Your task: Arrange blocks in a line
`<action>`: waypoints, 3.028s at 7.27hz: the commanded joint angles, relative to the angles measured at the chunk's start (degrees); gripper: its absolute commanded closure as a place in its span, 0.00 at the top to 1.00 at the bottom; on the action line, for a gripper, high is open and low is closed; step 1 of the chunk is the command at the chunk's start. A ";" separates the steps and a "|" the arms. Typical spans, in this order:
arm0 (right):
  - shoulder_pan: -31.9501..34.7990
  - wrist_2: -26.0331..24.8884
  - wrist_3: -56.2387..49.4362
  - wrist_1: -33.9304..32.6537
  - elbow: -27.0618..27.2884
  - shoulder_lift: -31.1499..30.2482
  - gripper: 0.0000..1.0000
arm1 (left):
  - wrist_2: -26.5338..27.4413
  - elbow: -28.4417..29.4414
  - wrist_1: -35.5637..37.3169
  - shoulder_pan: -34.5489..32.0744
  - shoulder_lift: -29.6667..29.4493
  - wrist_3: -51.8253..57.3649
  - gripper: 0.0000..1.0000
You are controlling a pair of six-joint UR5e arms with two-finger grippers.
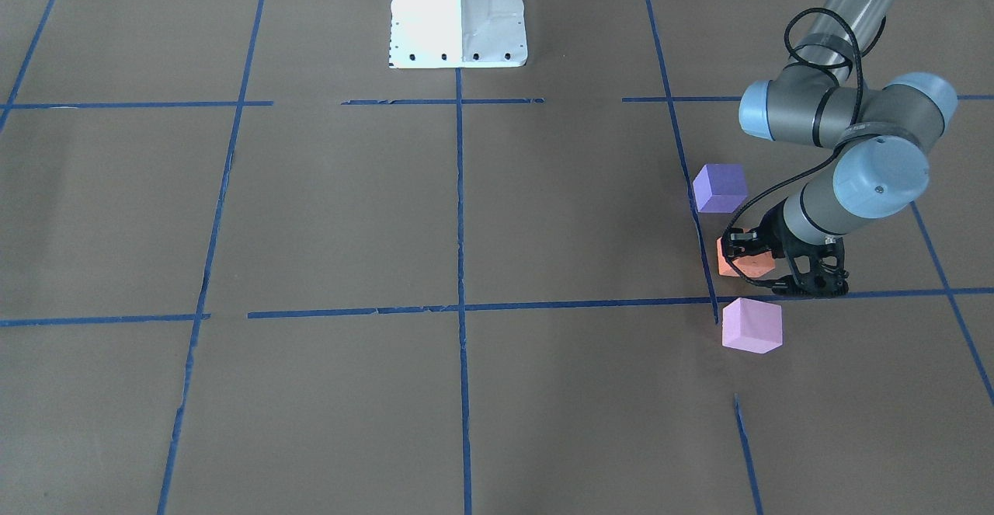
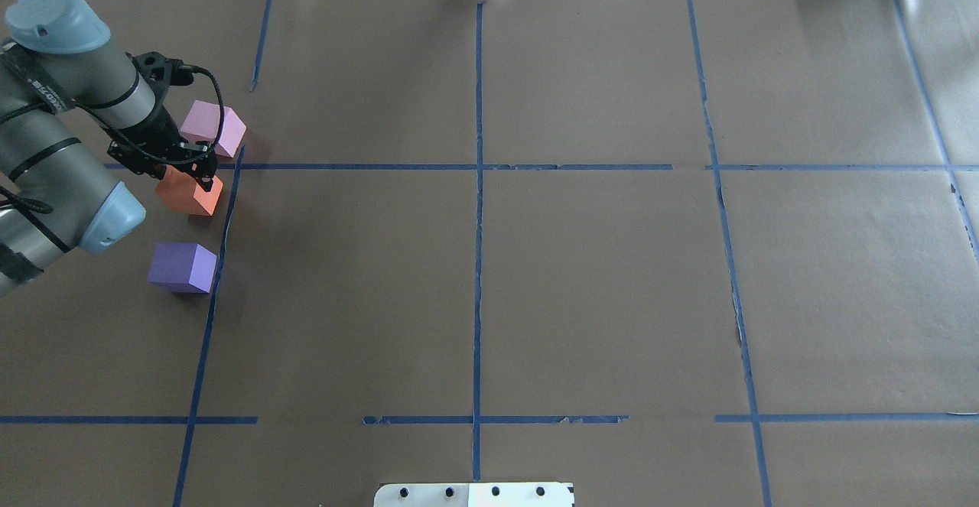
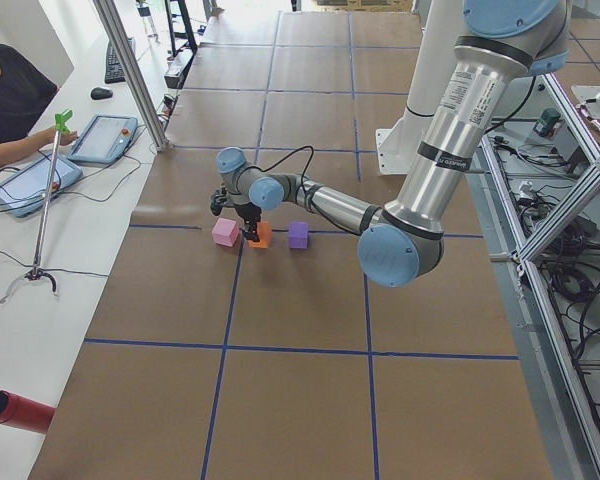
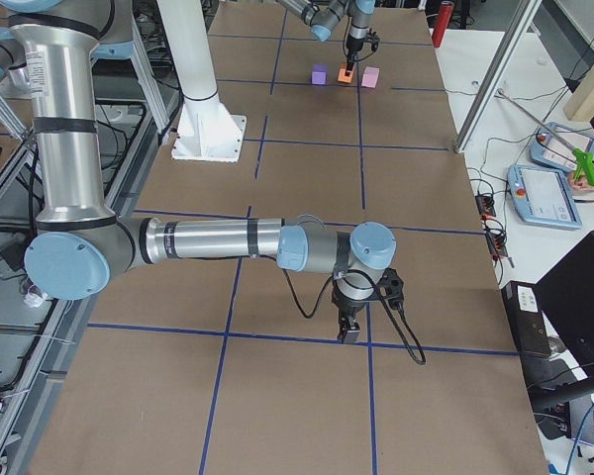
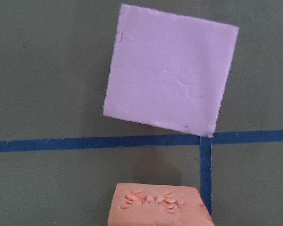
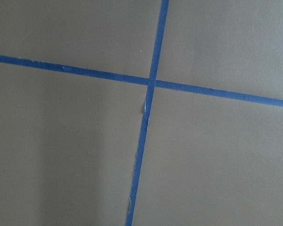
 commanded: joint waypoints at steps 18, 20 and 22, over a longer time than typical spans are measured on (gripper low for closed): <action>-0.02 0.00 -0.05 0.00 0.03 0.00 1.00 | -2.15 -6.48 12.82 -41.73 24.31 57.65 1.00; -0.02 0.00 0.04 0.00 -0.06 0.00 1.00 | -3.05 -5.94 12.73 -41.55 23.87 54.42 1.00; -0.02 0.00 0.04 0.00 -0.06 0.00 1.00 | -3.05 -6.21 12.73 -40.33 23.43 53.25 1.00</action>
